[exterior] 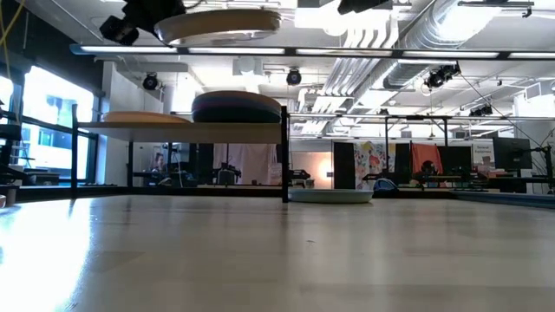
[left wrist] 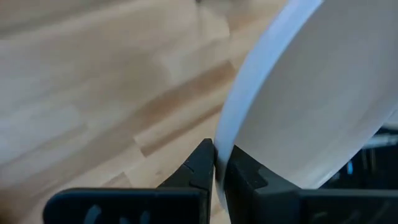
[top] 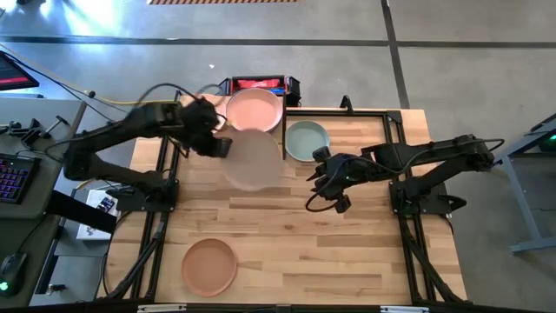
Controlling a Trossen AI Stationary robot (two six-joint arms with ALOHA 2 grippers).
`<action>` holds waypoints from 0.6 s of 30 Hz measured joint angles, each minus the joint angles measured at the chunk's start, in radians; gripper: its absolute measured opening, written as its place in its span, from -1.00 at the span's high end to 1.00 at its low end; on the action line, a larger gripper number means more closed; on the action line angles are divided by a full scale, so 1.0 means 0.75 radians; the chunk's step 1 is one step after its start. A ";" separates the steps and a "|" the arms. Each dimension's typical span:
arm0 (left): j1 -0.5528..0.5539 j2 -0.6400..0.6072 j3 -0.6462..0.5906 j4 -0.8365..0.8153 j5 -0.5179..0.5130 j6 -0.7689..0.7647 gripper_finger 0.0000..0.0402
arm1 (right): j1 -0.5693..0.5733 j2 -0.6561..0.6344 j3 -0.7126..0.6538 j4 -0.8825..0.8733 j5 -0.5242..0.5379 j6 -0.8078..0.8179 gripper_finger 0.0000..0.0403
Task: Place and stack plates onto a shelf
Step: Stack the gray plate on top of the white plate on the shelf
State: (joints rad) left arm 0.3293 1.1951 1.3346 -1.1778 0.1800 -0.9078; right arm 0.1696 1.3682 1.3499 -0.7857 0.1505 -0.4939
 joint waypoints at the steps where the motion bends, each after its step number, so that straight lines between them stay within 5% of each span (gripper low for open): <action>1: 0.018 -0.027 0.000 -0.003 -0.019 -0.006 0.93 | 0.000 0.000 0.000 -0.006 0.000 0.001 0.38; 18: 0.405 -0.271 0.000 -0.100 -0.479 -0.055 0.93 | -0.073 0.000 -0.001 -0.066 -0.002 0.216 0.38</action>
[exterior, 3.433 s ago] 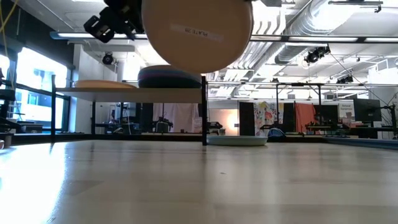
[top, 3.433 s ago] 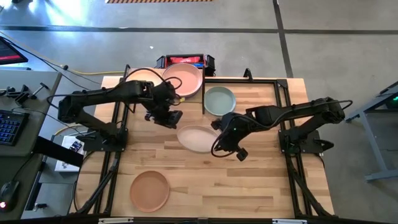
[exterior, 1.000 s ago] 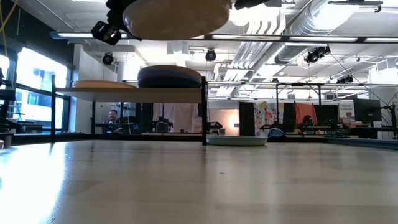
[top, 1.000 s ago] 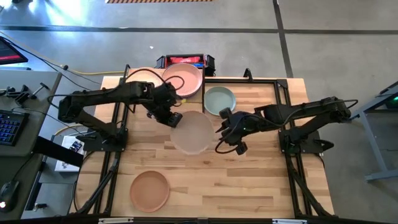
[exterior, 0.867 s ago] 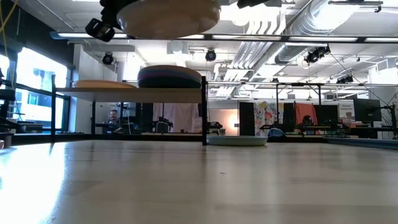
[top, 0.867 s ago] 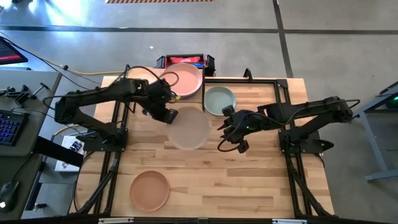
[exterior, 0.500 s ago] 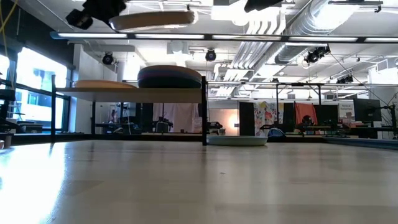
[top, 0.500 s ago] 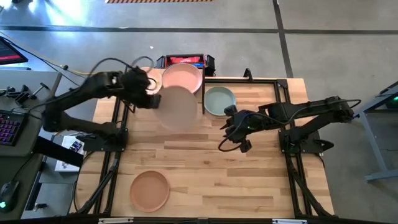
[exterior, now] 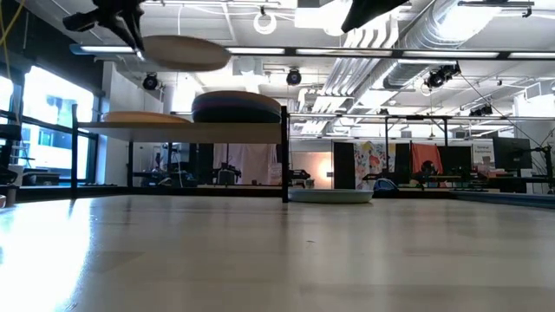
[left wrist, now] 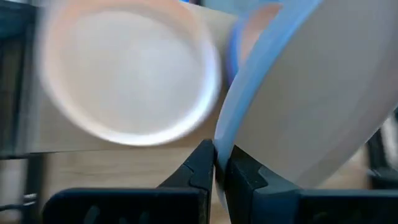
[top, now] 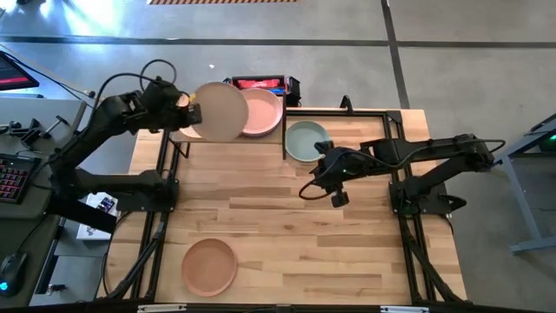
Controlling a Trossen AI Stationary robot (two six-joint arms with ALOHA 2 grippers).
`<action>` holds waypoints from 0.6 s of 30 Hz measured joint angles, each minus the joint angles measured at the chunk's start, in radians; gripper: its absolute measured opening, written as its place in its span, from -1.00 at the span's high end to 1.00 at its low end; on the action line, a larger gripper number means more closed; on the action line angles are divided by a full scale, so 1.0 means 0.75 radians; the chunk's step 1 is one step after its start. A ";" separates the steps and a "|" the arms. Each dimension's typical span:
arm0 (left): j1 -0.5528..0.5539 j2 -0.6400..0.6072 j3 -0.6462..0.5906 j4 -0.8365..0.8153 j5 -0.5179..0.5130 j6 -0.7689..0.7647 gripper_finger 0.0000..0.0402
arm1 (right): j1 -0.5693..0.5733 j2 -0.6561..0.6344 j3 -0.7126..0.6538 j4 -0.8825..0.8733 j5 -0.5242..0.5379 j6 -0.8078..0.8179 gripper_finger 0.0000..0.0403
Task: Place and stack plates onto a shelf
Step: Stack the gray plate on top of the white plate on the shelf
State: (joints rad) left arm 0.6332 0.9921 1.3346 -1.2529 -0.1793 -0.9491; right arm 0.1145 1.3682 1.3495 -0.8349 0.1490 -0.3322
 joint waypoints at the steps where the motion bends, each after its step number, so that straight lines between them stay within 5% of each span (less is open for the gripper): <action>1: 0.031 0.000 0.000 -0.025 -0.011 0.001 0.93 | -0.004 0.000 0.000 0.000 0.000 0.012 0.38; 18: 0.543 0.016 0.000 -0.152 0.127 0.155 0.93 | -0.004 0.000 -0.001 -0.015 -0.004 0.088 0.38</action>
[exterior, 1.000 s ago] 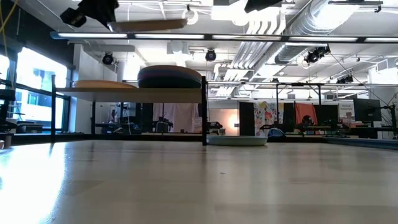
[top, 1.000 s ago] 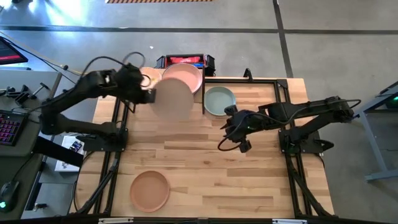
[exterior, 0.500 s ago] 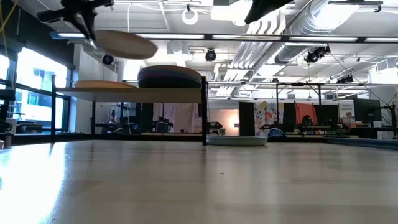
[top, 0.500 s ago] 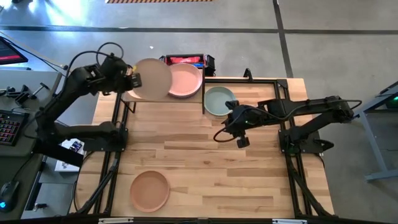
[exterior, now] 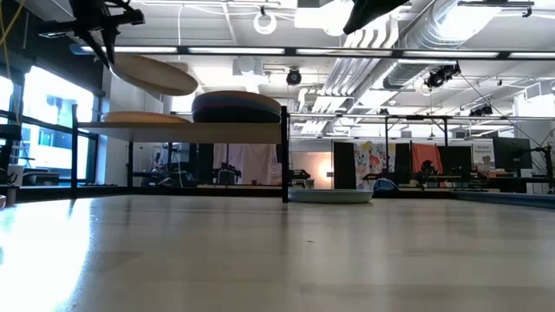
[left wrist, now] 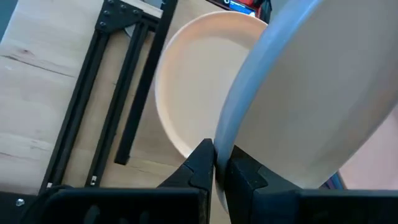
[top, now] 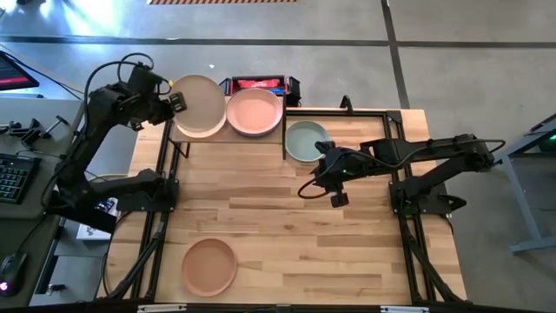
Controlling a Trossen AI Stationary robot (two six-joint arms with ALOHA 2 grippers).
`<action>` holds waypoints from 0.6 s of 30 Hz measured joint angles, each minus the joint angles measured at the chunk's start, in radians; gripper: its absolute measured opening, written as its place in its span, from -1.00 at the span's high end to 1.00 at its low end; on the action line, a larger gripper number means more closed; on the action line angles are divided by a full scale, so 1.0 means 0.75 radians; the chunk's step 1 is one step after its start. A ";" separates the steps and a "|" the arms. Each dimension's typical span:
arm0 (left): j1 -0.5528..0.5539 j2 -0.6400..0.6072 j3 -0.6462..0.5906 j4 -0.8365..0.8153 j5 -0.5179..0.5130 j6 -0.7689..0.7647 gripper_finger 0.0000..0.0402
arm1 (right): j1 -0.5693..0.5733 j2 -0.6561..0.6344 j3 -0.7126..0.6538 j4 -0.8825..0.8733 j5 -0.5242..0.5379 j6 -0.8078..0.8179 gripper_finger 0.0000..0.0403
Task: Place and stack plates onto a shelf
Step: Stack the gray plate on top of the white plate on the shelf
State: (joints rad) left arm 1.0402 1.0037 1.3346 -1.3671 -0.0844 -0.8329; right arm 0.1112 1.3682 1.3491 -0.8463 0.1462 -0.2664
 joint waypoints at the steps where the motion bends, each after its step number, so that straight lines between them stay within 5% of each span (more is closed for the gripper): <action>1: 0.023 0.004 0.000 -0.002 0.009 0.015 0.93 | 0.000 0.000 0.000 0.000 -0.002 0.003 0.38; 18: 0.158 0.213 0.000 -0.095 0.102 0.114 0.93 | 0.001 0.000 0.000 -0.016 -0.010 0.066 0.38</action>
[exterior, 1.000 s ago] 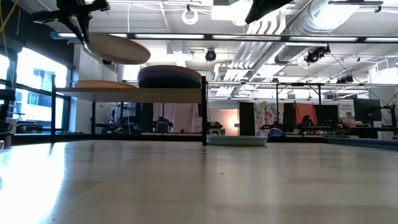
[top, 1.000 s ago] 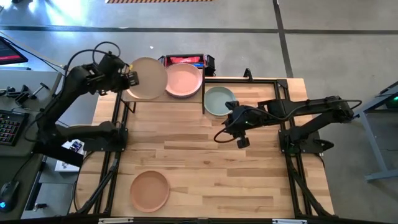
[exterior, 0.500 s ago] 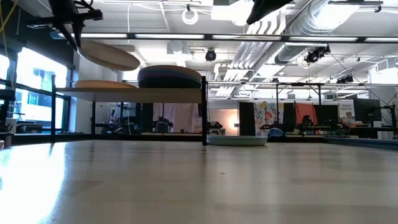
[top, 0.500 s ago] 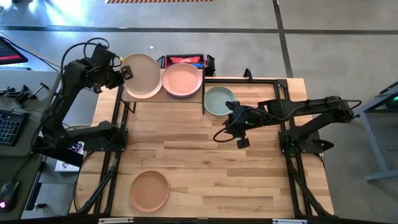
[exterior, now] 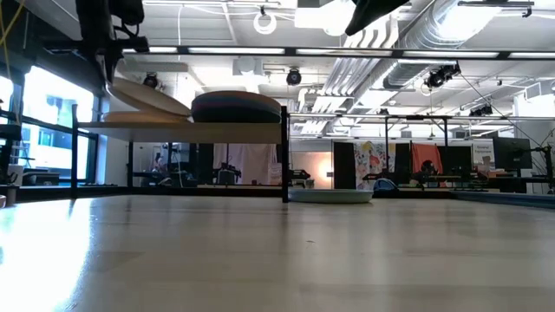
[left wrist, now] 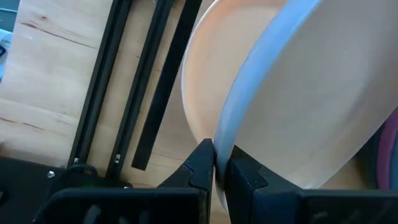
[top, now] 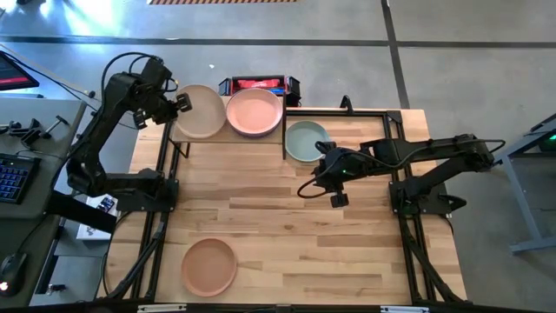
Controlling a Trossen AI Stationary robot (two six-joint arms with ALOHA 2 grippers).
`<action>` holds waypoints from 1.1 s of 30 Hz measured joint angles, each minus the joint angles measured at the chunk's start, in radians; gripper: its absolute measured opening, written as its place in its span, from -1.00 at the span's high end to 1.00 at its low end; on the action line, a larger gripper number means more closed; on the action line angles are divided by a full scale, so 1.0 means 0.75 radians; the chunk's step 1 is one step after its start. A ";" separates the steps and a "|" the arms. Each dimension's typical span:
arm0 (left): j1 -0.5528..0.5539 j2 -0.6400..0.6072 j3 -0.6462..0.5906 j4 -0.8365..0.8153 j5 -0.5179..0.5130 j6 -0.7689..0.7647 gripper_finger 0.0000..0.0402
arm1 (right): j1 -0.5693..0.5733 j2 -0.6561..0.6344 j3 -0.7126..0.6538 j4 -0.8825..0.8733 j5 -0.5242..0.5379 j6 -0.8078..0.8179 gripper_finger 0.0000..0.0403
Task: Place and stack plates onto a shelf
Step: Stack the gray plate on top of the white plate on the shelf, then stack the light blue plate on top of the gray plate on the shelf
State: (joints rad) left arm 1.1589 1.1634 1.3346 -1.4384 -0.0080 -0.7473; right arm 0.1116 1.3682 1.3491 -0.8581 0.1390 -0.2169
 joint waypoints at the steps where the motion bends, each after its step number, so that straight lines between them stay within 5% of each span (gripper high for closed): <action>1: 0.000 0.010 0.000 0.001 0.000 0.000 0.93 | 0.000 0.000 0.000 0.000 0.000 0.000 0.38; 18: -0.001 0.089 0.000 0.005 -0.046 0.066 0.91 | 0.000 0.000 0.000 -0.009 0.000 0.001 0.38; 33: -0.001 0.089 0.000 0.009 -0.008 0.159 0.65 | 0.000 0.000 0.000 -0.010 0.000 0.024 0.38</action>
State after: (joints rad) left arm 1.1584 1.2304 1.3346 -1.4319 -0.0138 -0.6284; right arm 0.1116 1.3682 1.3491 -0.8654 0.1390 -0.1992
